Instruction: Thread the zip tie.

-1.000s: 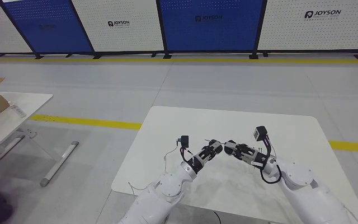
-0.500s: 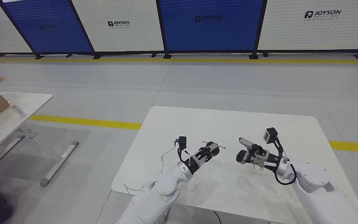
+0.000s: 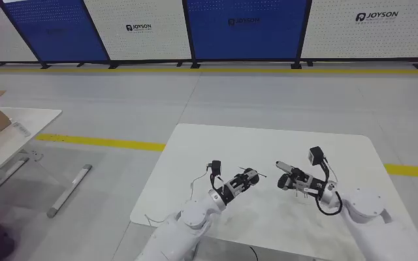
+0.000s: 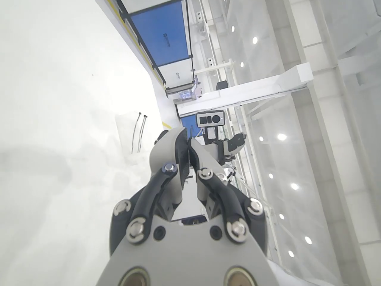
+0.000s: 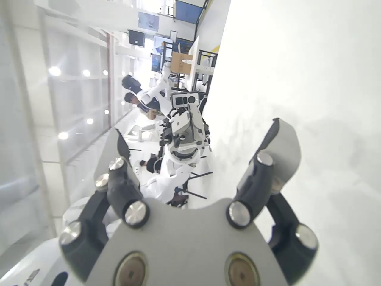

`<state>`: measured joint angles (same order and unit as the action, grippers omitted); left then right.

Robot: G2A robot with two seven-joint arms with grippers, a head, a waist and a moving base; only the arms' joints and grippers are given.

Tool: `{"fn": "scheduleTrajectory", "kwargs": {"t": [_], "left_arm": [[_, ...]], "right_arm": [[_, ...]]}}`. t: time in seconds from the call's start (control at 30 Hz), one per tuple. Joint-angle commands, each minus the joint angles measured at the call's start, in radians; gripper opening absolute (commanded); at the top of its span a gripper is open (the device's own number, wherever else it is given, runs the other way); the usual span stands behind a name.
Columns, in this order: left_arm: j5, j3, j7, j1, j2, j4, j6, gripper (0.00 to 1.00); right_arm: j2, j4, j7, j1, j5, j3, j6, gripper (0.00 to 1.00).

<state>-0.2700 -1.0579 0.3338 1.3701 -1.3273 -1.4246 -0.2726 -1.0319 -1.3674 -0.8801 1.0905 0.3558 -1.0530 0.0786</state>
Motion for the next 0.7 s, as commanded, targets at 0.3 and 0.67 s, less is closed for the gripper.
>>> {"fn": "scheduleTrajectory", "kwargs": {"t": [0.3,0.67], "left_arm": [[-0.153,-0.055,0.175,-0.005,0.017,0.017,0.029,0.0],[-0.153,-0.055,0.175,-0.005,0.017,0.017,0.029,0.0]], "right_arm": [[0.066,-0.091,-0.322,0.014,-0.139,-0.162,-0.132,1.0],[0.066,-0.041,-0.51,-0.011,-0.003,-0.161,-0.028,1.0]]}}
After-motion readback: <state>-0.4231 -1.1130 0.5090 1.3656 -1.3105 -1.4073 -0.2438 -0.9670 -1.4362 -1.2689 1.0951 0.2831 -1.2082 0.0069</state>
